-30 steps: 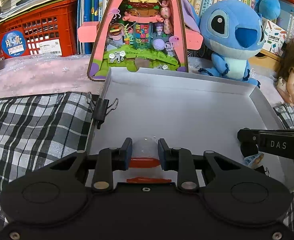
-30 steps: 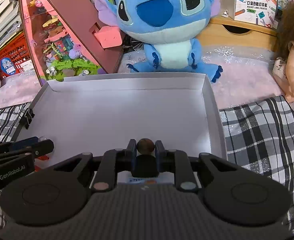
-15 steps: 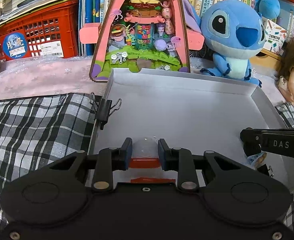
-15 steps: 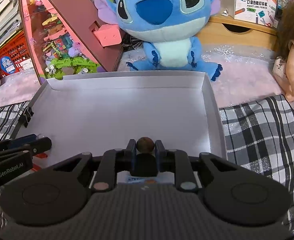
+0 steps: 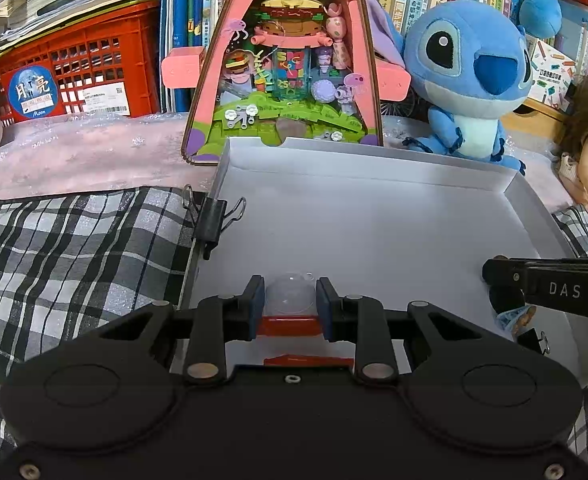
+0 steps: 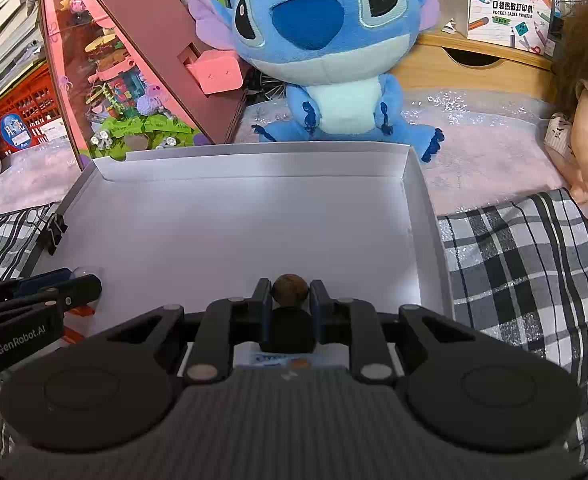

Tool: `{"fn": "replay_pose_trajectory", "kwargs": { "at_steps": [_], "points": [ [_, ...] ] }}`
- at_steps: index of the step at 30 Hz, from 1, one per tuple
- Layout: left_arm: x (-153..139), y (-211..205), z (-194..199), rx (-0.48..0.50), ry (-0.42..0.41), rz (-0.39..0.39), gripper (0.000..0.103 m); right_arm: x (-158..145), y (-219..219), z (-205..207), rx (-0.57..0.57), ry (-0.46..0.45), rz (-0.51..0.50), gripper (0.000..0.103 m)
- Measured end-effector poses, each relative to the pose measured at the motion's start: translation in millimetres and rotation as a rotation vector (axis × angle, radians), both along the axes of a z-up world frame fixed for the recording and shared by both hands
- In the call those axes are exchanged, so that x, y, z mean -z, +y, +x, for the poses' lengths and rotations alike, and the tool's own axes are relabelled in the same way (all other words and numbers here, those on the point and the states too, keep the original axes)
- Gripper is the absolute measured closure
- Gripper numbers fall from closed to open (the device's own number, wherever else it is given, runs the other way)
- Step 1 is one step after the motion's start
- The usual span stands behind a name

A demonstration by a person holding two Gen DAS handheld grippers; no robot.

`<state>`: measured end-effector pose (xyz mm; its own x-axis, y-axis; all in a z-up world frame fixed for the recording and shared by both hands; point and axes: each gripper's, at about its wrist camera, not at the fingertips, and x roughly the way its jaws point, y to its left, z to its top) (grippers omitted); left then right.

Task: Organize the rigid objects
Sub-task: 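Open left tool to drop the clear lid while right tool releases the brown ball, then withdraw both tools from the tray back toward the remaining objects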

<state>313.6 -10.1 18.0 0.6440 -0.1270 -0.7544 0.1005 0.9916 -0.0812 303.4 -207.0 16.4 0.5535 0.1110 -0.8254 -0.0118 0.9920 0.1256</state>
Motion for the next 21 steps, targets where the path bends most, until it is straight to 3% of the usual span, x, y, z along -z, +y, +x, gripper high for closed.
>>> {"fn": "replay_pose_trajectory", "kwargs": {
  "at_steps": [2, 7, 18, 21],
  "points": [
    [-1, 1, 0, -0.003, 0.005, -0.002, 0.067, 0, 0, -1, -0.001, -0.003, -0.005, 0.058],
    [-9, 7, -5, 0.003, -0.005, -0.012, 0.055, -7, -4, -6, -0.004, -0.027, -0.007, 0.049],
    [-38, 12, -45, 0.039, -0.11, -0.008, 0.025, -35, -10, -35, -0.046, -0.147, 0.005, 0.029],
    [-43, 10, -62, 0.063, -0.139, -0.003, 0.023, -41, -6, -48, -0.076, -0.187, -0.011, 0.024]
  ]
}}
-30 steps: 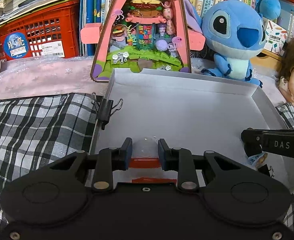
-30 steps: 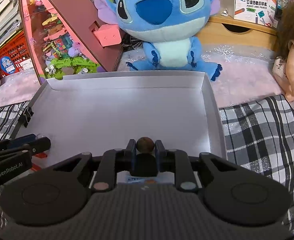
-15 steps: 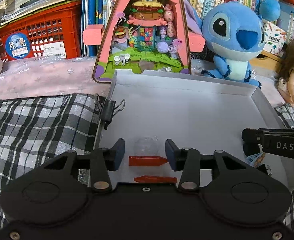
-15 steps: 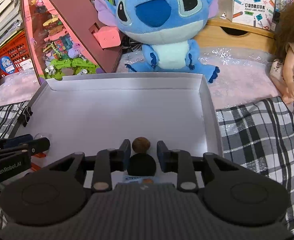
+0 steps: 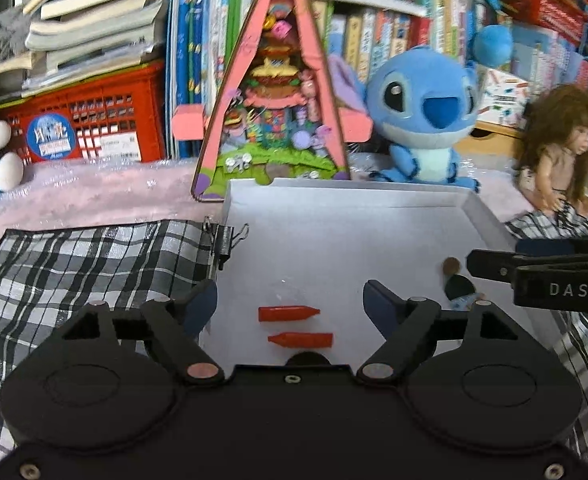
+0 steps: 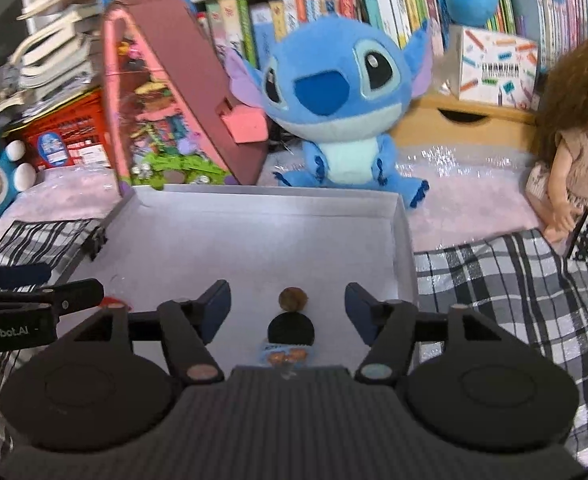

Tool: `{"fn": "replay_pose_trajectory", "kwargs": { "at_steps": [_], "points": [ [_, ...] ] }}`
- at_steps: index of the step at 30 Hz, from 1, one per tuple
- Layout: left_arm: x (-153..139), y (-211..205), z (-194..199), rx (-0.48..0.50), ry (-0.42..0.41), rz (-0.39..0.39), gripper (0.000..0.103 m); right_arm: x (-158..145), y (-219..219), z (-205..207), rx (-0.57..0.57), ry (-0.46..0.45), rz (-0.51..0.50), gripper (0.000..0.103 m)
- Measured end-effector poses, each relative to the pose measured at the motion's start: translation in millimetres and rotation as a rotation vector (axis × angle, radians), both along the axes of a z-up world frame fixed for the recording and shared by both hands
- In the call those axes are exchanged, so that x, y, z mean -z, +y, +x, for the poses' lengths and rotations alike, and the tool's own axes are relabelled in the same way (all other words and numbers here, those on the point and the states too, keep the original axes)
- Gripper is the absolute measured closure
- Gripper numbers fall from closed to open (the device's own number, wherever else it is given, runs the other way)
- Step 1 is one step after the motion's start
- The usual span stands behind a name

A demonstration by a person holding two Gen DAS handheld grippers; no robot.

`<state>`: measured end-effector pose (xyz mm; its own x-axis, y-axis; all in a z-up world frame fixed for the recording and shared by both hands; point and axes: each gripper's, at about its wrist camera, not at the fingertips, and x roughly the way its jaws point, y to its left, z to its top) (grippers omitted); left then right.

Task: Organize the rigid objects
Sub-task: 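Withdraw both tools from the tray back toward the remaining objects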

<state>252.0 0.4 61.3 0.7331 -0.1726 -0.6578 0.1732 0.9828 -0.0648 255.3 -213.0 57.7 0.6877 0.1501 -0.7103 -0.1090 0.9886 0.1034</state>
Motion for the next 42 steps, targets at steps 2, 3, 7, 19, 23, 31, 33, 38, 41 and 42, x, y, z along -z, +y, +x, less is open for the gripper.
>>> {"fn": "replay_pose_trajectory", "kwargs": {
  "at_steps": [2, 3, 7, 19, 23, 31, 33, 38, 41, 42],
  "points": [
    [-4, 0, -12, 0.015, -0.016, -0.003, 0.022, -4, 2, -8, -0.014, -0.026, -0.01, 0.021],
    [-6, 0, -17, 0.021, -0.024, -0.003, 0.021, -6, 2, -13, -0.022, -0.036, -0.01, 0.019],
    [-13, 1, -40, 0.05, -0.056, -0.005, 0.018, -13, 1, -28, -0.041, -0.062, 0.004, 0.015],
    [-14, 9, -100, 0.08, -0.095, -0.013, 0.017, -18, -5, -85, -0.085, -0.13, 0.012, 0.006],
    [-12, 11, -117, 0.088, -0.103, -0.022, 0.016, -17, -4, -105, -0.113, -0.155, -0.01, 0.002],
    [-3, 13, -149, 0.102, -0.104, -0.028, 0.016, -12, 1, -142, -0.168, -0.193, -0.036, 0.0],
    [-1, 14, -157, 0.105, -0.109, -0.026, 0.016, -9, 3, -150, -0.182, -0.195, -0.045, 0.0],
    [3, 16, -173, 0.11, -0.113, -0.017, 0.016, 1, 10, -170, -0.227, -0.199, -0.087, 0.0],
    [7, 18, -180, 0.107, -0.105, -0.025, 0.016, 7, 14, -181, -0.25, -0.197, -0.103, 0.0],
    [8, 19, -182, 0.104, -0.104, -0.028, 0.016, 9, 15, -184, -0.256, -0.198, -0.108, 0.0]
  ]
}}
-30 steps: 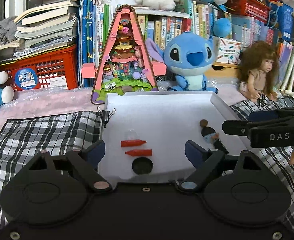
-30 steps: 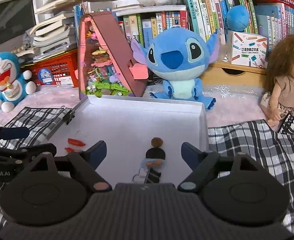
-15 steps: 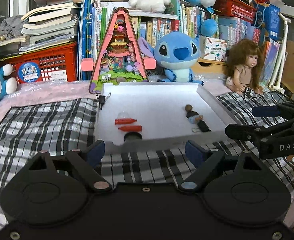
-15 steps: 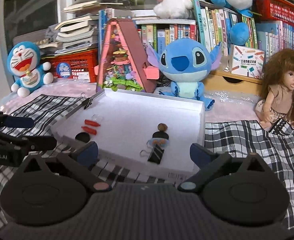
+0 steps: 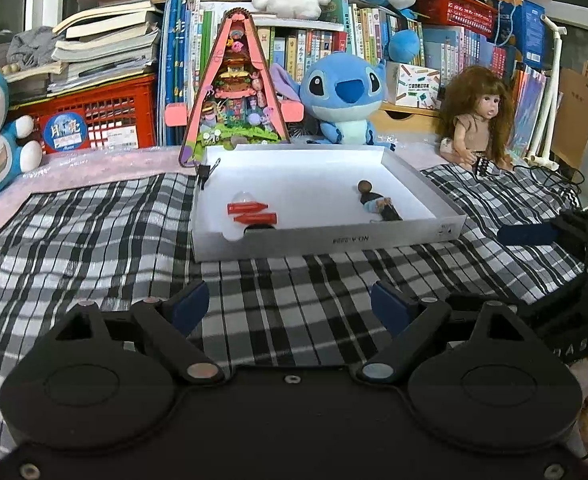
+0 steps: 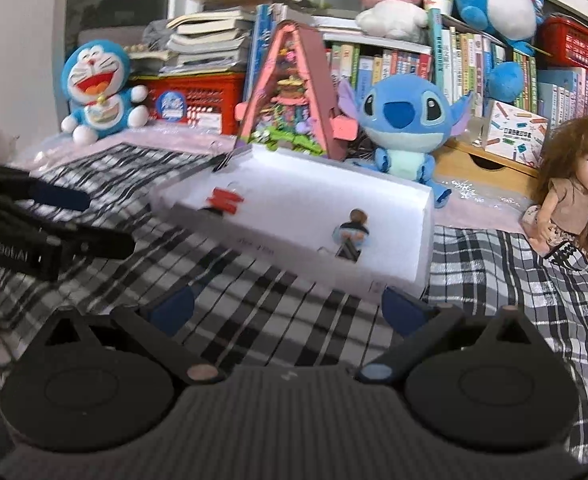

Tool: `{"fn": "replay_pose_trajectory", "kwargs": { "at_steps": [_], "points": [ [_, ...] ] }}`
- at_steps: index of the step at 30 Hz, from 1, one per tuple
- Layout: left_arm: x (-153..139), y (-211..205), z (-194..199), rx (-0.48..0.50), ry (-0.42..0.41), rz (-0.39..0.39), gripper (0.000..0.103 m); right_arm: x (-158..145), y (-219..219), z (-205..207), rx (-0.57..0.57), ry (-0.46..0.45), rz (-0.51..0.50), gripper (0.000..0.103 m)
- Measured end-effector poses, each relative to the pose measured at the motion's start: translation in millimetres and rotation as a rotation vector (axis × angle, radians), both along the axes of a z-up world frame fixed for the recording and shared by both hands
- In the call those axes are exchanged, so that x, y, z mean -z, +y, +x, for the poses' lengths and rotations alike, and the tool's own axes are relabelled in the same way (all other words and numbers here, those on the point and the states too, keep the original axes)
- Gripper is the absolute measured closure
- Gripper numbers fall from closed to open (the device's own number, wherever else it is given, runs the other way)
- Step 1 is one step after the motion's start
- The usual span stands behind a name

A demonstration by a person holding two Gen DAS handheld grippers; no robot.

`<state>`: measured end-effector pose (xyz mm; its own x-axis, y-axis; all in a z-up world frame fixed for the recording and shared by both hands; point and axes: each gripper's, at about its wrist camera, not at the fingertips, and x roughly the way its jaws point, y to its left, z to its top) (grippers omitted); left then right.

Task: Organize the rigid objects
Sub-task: 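Withdraw both tools from the tray back toward the remaining objects, then move left tool to the brown ball while right tool approaches a black lid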

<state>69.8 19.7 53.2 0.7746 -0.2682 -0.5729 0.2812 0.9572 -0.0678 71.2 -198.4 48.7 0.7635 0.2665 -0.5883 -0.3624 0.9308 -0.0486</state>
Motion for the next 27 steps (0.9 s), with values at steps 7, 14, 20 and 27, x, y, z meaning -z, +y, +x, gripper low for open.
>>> {"fn": "replay_pose_trajectory", "kwargs": {
  "at_steps": [7, 14, 20, 27],
  "points": [
    [11, 2, -18, 0.001, -0.018, 0.01, 0.016, 13, 4, -19, -0.021, 0.009, -0.015, 0.0],
    [22, 4, -34, 0.021, -0.016, 0.021, 0.015, 22, 7, -28, -0.038, 0.033, -0.035, 0.0],
    [28, 4, -49, 0.039, -0.017, 0.043, 0.015, 27, 12, -37, -0.069, 0.028, -0.056, 0.0],
    [33, 8, -65, 0.048, 0.001, 0.048, 0.015, 26, 14, -50, -0.114, 0.014, -0.056, 0.0]
  ]
}}
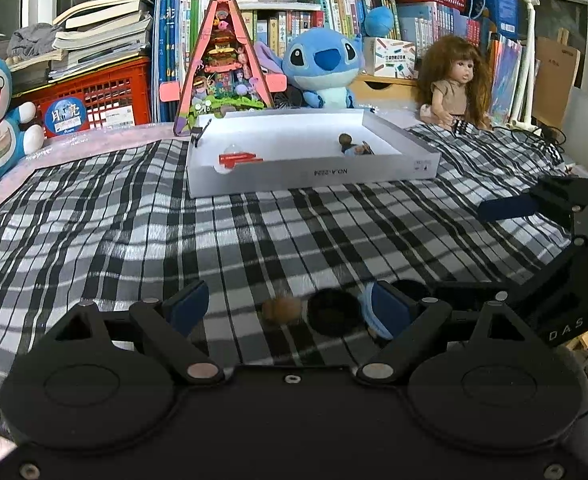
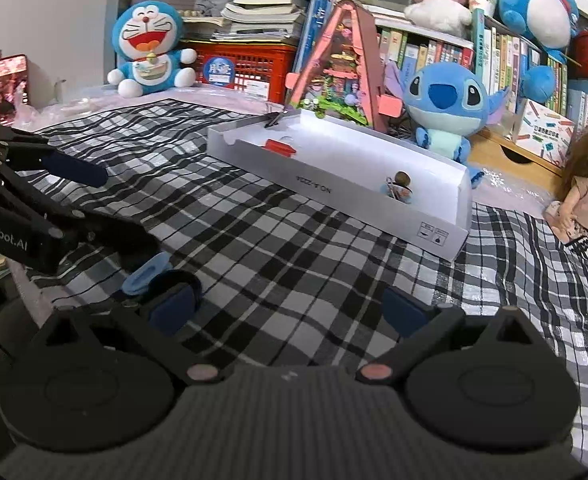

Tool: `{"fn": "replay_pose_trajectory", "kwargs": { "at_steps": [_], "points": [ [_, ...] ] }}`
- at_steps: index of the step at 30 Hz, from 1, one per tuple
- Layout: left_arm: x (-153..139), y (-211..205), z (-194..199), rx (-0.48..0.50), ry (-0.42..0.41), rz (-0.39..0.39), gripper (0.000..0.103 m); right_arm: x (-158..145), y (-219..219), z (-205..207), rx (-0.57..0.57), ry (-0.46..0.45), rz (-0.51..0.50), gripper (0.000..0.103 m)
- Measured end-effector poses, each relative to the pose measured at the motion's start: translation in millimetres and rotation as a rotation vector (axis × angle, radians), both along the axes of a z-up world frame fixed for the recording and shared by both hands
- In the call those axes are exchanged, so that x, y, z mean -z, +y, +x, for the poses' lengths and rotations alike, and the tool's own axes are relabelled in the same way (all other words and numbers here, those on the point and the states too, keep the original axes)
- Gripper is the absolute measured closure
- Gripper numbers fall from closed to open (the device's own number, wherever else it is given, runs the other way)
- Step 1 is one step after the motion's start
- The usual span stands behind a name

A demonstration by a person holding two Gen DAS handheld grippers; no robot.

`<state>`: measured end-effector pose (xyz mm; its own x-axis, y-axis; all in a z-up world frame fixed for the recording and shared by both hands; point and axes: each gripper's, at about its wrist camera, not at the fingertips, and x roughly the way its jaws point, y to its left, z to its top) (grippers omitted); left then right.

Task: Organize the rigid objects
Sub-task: 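Move left tool to the brown ball while right tool approaches a black lid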

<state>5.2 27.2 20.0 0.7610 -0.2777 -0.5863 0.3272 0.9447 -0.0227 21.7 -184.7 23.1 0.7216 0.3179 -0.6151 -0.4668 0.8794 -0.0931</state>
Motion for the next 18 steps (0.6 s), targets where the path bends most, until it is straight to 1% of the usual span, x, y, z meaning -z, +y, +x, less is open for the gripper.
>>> {"fn": "replay_pose_trajectory", "kwargs": {
  "at_steps": [4, 7, 11, 13, 15, 18],
  "points": [
    [3, 4, -6, -0.008, 0.003, 0.005, 0.015, 2, 2, -5, -0.021, 0.006, -0.001, 0.0],
    [3, 9, -9, -0.016, 0.005, -0.006, 0.017, 4, 4, -8, -0.034, 0.01, -0.003, 0.0],
    [2, 17, -9, -0.024, 0.012, -0.03, 0.03, 5, 8, -11, -0.066, 0.023, 0.021, 0.0],
    [2, 20, -8, -0.03, 0.017, -0.034, 0.033, 5, 11, -12, -0.082, 0.032, 0.032, 0.006],
    [2, 21, -8, -0.028, 0.02, -0.032, 0.041, 4, 14, -12, -0.086, 0.033, 0.04, 0.01],
    [3, 20, -9, -0.019, 0.017, -0.024, 0.044, 4, 17, -10, -0.088, 0.043, 0.063, 0.012]
  ]
}}
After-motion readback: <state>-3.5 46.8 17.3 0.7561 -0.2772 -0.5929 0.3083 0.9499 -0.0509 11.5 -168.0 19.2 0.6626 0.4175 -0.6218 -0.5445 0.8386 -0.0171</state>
